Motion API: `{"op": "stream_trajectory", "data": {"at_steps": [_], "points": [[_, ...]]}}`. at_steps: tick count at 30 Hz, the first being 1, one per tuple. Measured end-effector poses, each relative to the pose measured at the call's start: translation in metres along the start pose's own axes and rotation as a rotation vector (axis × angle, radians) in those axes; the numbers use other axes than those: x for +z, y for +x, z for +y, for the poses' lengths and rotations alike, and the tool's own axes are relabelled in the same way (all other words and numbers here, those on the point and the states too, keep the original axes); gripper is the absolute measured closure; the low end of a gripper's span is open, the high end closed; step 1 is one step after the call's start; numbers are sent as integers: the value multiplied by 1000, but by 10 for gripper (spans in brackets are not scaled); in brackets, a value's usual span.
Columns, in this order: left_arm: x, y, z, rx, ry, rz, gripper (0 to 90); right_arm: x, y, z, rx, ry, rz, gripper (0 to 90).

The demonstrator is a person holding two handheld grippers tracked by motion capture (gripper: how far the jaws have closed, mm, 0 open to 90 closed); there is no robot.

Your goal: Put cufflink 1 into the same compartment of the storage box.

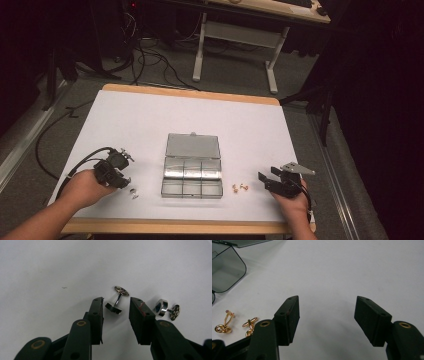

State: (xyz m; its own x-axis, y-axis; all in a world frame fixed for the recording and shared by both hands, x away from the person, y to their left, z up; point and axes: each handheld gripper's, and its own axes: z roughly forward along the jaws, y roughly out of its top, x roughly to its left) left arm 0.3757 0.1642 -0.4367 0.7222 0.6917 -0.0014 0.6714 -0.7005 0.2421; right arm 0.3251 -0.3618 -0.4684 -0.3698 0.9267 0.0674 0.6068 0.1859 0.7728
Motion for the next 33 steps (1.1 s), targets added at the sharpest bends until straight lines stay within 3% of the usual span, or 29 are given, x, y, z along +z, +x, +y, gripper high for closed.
{"op": "stream_trajectory", "data": {"at_steps": [5,15,24,33], "points": [[3,2,5,9,37,-7,679,0,1,0,-3,2,0,380],[8,3,8,6,63,-9,720,0,0,0,1,3,-1,386],[7,3,6,-6,48,-11,743,1,0,-1,4,9,1,390],[-6,4,7,-16,12,-14,744,1,1,1,14,12,13,394]]}}
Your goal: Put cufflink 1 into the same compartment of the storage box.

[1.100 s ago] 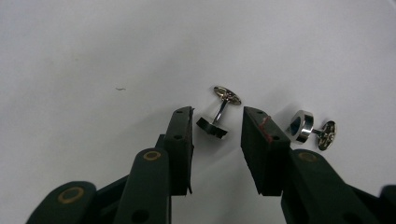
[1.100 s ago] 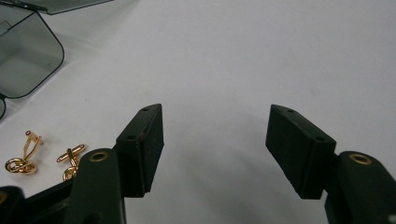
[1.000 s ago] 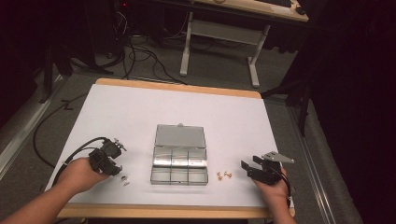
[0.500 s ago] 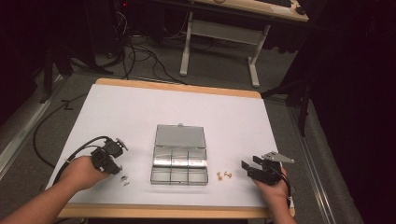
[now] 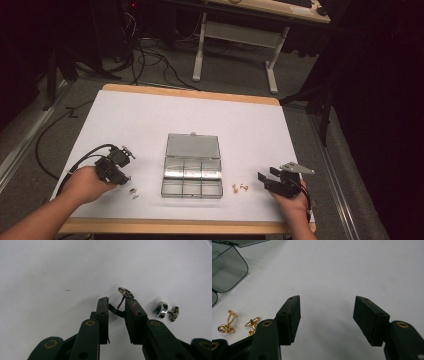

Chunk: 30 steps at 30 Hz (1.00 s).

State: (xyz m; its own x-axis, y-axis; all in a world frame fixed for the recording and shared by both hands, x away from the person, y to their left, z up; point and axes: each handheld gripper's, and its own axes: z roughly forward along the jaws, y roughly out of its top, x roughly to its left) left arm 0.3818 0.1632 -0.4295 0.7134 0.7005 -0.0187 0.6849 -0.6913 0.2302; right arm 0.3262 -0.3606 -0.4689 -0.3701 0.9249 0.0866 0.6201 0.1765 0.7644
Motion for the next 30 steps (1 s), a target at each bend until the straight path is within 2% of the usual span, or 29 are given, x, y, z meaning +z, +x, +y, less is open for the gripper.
{"op": "stream_trajectory", "data": {"at_steps": [7,15,30], "points": [[-10,-8,3,22,-10,23,743,0,1,1,-1,-5,11,390],[-18,-17,10,27,-31,8,744,0,1,2,-7,1,13,366],[-31,-36,25,77,-29,7,744,1,0,1,5,16,8,367]]}}
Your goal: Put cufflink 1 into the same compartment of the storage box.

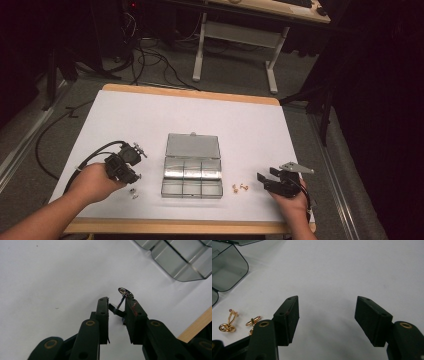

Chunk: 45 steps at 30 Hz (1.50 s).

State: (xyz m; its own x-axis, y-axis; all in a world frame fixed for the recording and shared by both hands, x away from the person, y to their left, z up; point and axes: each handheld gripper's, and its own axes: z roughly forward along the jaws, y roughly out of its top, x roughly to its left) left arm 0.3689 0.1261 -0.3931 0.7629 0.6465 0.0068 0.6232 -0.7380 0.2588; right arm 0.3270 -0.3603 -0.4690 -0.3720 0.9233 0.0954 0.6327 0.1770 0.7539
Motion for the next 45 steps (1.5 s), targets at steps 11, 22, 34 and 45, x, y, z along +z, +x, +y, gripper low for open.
{"op": "stream_trajectory", "data": {"at_steps": [11,22,34,45], "points": [[-10,-15,19,36,6,-27,744,0,-1,-1,1,-1,0,372],[-18,-28,40,63,-8,-54,744,-1,-2,-1,2,3,2,375],[-17,-37,55,87,-20,-71,744,-1,-2,-1,6,-1,4,376],[-4,-49,69,112,-15,-86,744,-1,-2,-1,4,-1,6,378]]}}
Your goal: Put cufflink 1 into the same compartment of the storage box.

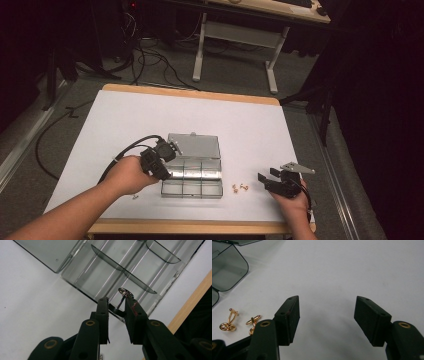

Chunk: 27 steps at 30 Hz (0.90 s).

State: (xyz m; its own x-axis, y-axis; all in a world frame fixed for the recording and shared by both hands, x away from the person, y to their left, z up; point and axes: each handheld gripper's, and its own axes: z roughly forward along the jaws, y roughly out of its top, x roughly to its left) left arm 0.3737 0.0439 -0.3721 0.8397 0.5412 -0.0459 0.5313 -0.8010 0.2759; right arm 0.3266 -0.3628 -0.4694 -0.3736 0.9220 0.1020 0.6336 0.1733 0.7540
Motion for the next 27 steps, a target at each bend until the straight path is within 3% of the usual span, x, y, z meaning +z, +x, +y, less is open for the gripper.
{"op": "stream_trajectory", "data": {"at_steps": [10,15,27], "points": [[14,-8,9,35,11,-6,744,0,-1,-1,-4,2,2,380],[24,-13,13,54,40,-1,744,0,0,0,-4,-2,5,380],[46,-15,13,59,72,-4,744,-1,-1,0,7,-6,5,380]]}}
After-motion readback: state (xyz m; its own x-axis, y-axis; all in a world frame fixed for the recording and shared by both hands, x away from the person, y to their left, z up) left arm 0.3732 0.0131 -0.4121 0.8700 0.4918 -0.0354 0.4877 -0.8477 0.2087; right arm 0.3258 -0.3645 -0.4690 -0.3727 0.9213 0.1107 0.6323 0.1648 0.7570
